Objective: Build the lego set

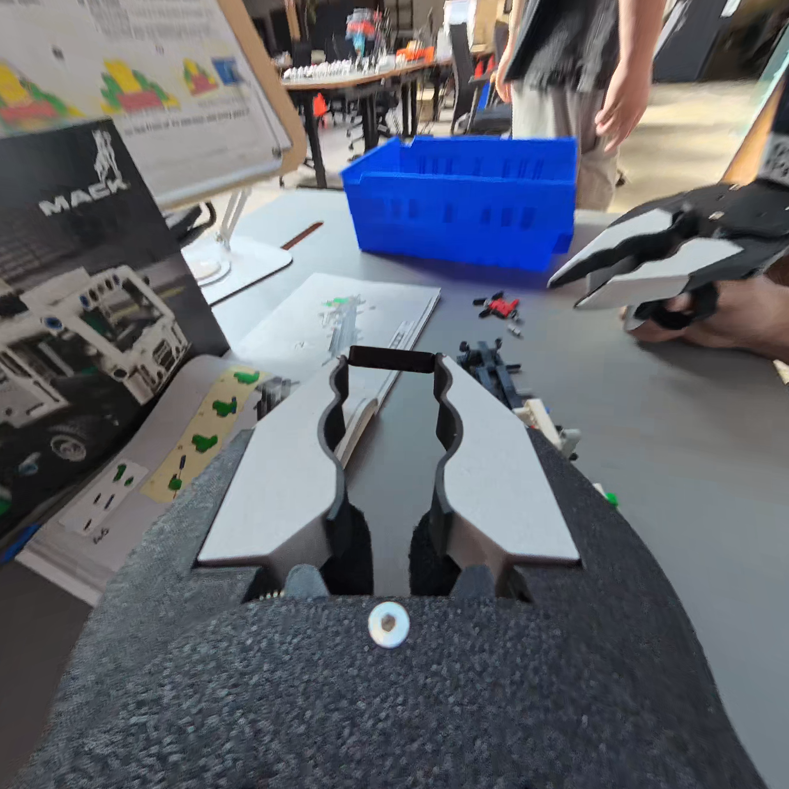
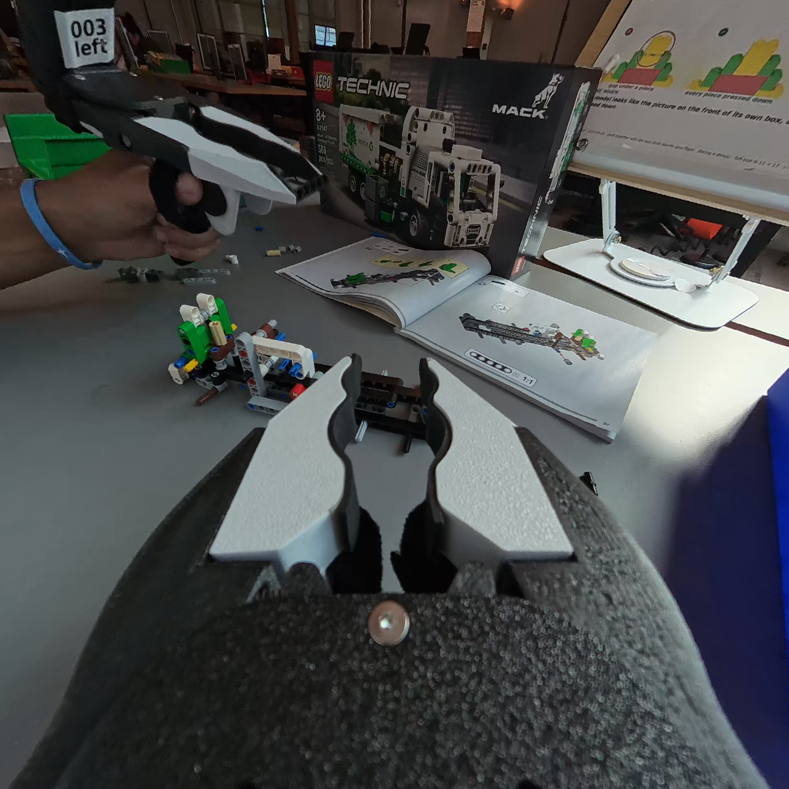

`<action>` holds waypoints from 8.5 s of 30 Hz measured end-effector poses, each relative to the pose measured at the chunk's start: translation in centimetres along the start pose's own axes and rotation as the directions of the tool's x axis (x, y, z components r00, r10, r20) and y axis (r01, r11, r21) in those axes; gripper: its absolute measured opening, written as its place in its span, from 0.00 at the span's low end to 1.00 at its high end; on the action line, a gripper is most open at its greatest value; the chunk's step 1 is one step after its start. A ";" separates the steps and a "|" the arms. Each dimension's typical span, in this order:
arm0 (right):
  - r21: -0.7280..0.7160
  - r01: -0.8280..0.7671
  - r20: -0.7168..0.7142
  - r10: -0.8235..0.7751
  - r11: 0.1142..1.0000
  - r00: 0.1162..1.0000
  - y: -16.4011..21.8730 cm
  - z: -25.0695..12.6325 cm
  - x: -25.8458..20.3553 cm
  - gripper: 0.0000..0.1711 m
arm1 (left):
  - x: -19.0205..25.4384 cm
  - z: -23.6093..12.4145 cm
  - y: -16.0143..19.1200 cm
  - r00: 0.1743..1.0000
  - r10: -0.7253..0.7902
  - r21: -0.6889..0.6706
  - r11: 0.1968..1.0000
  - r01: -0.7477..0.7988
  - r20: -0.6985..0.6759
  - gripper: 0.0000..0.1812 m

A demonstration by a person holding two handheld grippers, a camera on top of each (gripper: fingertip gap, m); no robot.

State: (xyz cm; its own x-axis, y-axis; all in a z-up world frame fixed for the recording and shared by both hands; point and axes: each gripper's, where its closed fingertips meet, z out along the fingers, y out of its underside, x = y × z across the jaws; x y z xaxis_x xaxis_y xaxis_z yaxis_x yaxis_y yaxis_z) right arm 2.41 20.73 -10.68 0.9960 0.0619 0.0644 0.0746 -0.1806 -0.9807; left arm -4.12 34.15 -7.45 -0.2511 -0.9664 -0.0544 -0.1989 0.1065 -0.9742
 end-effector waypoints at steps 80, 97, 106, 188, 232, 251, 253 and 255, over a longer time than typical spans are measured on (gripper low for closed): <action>0.013 0.071 0.027 -0.071 0.997 0.997 -0.1 -0.1 -1.1 0.15 | 2.6 16.3 4.3 0.147 0.263 -0.072 0.276 -0.959 -0.953 0.21; 0.155 -0.059 -0.081 0.072 0.986 0.994 -1.7 -2.0 1.9 0.09 | 18.0 1.4 8.8 0.397 0.167 -0.298 0.422 -0.856 -0.903 0.21; 0.153 -0.057 -0.067 0.068 0.986 0.995 -1.7 -2.0 1.6 0.09 | 18.9 1.7 10.7 0.355 0.156 -0.269 0.401 -0.876 -0.922 0.21; 0.134 -0.091 -0.082 0.103 0.987 0.991 -1.4 -1.7 2.1 0.10 | -14.1 -10.1 15.1 0.891 -0.111 -0.587 0.716 0.378 0.439 0.07; 0.128 -0.078 -0.059 0.086 0.989 0.995 -1.4 -1.6 1.7 0.12 | 11.1 5.5 -1.7 0.660 0.751 -0.049 0.658 -0.751 -0.028 0.03; 0.119 -0.082 -0.052 0.089 0.989 0.995 -1.3 -1.5 1.6 0.12 | 12.1 5.3 -0.2 0.735 0.676 -0.089 0.730 -0.678 -0.050 0.03; 0.121 -0.080 -0.054 0.087 0.989 0.995 -1.3 -1.5 1.6 0.12 | 12.2 5.4 -0.1 0.736 0.675 -0.094 0.730 -0.676 -0.052 0.03; 0.123 -0.075 -0.057 0.082 0.990 0.995 -1.3 -1.5 1.6 0.12 | 12.4 5.4 0.1 0.737 0.673 -0.097 0.731 -0.675 -0.058 0.03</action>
State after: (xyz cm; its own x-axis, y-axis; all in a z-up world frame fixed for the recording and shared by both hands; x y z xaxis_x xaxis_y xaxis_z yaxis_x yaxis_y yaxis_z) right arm 3.99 19.57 -9.00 0.9999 -0.0095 -0.0061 -0.0067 -0.0629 -0.9980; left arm -2.15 20.91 -9.36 -0.3743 -0.6271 -0.6831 -0.0678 0.7532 -0.6543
